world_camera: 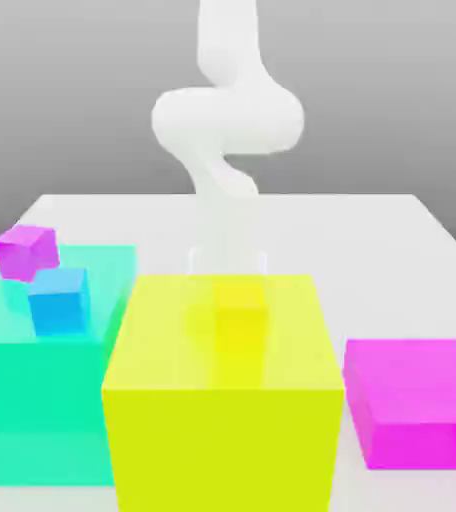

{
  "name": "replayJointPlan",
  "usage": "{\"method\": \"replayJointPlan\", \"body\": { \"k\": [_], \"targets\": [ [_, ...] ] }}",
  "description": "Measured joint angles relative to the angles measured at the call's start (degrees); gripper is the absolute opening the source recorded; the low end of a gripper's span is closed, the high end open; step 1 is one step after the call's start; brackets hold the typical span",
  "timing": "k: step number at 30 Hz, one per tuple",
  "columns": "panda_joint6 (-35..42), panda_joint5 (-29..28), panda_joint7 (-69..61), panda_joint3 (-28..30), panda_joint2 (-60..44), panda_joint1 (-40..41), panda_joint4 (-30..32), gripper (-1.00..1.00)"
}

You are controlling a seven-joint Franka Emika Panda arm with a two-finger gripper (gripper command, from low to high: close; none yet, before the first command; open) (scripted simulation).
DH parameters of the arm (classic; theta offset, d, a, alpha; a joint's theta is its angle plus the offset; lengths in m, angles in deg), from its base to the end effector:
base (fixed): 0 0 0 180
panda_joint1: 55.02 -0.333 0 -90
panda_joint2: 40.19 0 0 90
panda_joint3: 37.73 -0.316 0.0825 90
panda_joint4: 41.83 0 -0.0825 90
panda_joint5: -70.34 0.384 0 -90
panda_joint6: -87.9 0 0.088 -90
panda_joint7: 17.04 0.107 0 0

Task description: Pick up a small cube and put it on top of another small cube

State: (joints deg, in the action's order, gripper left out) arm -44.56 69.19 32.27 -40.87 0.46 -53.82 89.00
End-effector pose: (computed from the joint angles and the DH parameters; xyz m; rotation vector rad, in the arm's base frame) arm 0.3780 0.0201 0.6873 -2.4857 1.0779 -0.9786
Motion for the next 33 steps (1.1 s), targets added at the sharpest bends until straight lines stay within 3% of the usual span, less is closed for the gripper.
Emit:
{"method": "replayJointPlan", "body": {
  "k": [16,24,33],
  "targets": [
    [-4.20,-13.68,26.91,-18.00,-33.46,3.37,-6.15,0.00],
    [-6.20,-20.58,40.36,-19.83,-50.09,-2.17,-9.22,0.00],
    [-10.28,-21.35,50.92,-20.56,-66.54,-9.05,-12.13,0.00]
  ]
}}
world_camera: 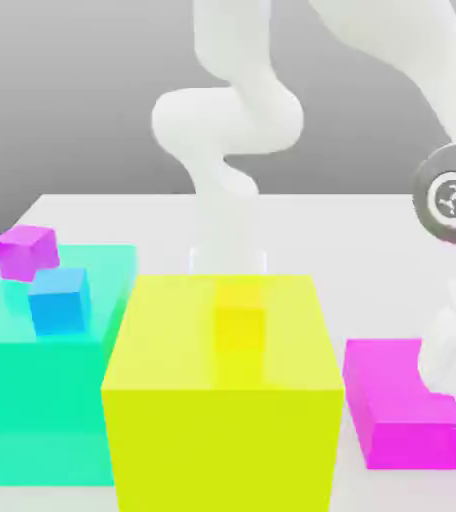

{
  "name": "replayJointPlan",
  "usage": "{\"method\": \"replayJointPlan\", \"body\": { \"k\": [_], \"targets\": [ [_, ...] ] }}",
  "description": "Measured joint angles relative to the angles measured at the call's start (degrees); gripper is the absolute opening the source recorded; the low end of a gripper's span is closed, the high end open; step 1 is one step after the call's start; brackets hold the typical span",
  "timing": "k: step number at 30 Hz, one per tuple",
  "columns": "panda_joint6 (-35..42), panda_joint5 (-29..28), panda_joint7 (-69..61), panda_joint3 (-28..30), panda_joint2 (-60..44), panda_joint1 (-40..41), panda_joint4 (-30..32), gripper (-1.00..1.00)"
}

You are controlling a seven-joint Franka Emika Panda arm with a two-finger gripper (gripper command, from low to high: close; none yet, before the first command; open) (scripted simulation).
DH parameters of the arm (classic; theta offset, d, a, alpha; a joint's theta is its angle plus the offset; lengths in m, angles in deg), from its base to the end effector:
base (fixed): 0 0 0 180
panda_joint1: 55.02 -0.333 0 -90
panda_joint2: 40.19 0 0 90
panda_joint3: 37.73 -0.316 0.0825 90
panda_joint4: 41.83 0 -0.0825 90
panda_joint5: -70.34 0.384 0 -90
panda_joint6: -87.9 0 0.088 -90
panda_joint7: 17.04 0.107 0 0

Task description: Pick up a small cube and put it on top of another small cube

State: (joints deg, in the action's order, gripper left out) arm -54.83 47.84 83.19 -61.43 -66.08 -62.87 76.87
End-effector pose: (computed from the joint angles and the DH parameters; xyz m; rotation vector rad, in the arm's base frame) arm 0.5038 0.3077 0.2279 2.8085 -1.4015 0.1082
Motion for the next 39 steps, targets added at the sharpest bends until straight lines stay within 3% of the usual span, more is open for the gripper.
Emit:
{"method": "replayJointPlan", "body": {
  "k": [6,7,13,19,30,39],
  "targets": [
    [-6.49,-2.32,4.94,3.00,-11.50,-4.80,-2.76,0.00],
    [-7.26,-2.87,5.34,3.57,-12.61,-5.27,-3.07,-1.00],
    [-7.78,-3.05,5.48,3.87,-13.16,-5.53,-3.22,-1.00],
    [-0.80,1.24,0.67,0.05,-3.84,-1.23,-0.27,-1.00],
    [11.57,7.62,-20.23,0.03,15.09,8.78,6.94,-1.00],
    [20.33,18.68,-41.34,5.46,33.82,15.72,13.50,-1.00]
  ]
}}
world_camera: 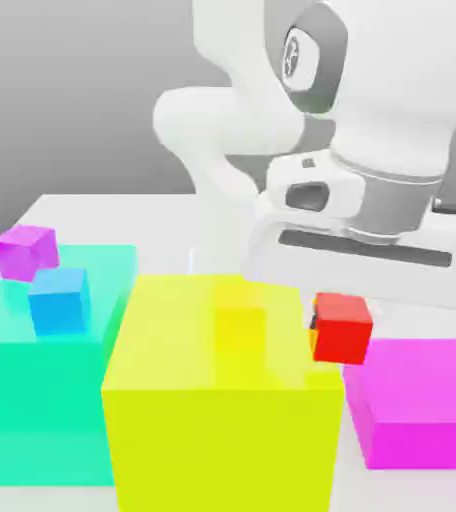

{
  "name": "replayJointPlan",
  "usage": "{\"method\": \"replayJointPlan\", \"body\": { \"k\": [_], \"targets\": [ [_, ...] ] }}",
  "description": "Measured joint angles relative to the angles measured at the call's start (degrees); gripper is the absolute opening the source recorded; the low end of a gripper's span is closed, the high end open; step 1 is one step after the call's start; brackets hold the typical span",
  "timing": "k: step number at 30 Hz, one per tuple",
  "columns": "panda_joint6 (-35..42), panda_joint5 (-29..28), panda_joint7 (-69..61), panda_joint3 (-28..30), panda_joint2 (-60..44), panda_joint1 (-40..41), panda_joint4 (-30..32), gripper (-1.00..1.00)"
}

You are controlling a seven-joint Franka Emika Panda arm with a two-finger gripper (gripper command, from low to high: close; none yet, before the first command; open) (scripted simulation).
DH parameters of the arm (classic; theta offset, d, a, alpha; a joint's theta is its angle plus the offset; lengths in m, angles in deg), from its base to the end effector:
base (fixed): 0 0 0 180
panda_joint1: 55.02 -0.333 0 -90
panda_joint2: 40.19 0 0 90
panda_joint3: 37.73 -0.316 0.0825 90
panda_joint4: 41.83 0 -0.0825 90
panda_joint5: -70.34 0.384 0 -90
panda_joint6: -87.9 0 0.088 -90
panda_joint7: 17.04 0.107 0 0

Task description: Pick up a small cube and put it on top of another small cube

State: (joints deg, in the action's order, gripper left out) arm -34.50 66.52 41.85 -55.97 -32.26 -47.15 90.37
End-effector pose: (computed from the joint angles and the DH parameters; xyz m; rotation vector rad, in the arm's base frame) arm 0.4792 0.0861 0.3963 2.7893 -1.2018 0.0347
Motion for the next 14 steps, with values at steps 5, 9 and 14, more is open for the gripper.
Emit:
{"method": "replayJointPlan", "body": {
  "k": [5,9,14],
  "targets": [
    [4.96,7.06,-12.45,6.41,10.41,0.28,3.60,-1.00],
    [0.66,7.83,-14.05,7.96,9.99,1.15,7.27,-1.00],
    [-3.38,7.84,-14.07,7.71,8.40,1.32,9.71,1.00]
  ]
}}
